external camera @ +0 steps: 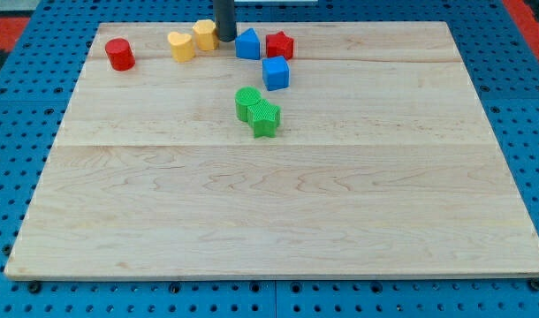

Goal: Slide the yellow heart and yellow hexagon to the center left

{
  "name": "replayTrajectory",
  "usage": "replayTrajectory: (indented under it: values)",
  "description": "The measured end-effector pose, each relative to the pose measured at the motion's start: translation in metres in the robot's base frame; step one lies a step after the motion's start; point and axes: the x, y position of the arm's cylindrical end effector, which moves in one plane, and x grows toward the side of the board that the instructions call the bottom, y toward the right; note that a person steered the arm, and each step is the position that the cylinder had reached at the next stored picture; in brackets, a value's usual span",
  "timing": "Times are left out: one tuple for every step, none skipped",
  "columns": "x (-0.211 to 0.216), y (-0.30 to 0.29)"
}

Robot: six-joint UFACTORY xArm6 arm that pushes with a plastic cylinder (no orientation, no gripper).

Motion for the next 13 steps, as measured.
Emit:
replayTrajectory:
  values:
    - [-0.023,0.024]
    - [-0.023,0.010]
    - [-0.024,-0.036]
    - [-0.009,-0.051]
    - [0.023,-0.067]
    - [0.066,-0.087]
    - [0.100,-0.109]
    - [0.083,-0.093]
    - [0.068,-0.133]
    - [0.096,-0.167]
    - [0.141,-0.141]
    - [0.137,-0.091]
    - [0.088,-0.083]
